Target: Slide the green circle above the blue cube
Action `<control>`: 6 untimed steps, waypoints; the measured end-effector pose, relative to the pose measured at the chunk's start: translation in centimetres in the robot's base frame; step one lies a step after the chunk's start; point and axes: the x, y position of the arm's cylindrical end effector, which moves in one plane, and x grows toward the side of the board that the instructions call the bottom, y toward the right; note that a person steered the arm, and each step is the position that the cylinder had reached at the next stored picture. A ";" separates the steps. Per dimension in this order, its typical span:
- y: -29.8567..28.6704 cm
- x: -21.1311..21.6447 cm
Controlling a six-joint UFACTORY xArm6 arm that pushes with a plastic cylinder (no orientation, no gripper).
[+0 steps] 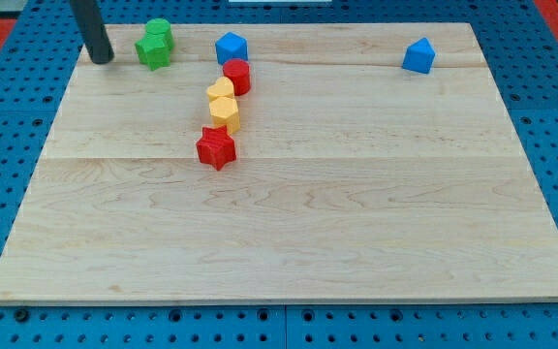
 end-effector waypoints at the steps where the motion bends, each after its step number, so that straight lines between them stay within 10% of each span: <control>1: 1.9 -3.0; 6: 14.8 -5.8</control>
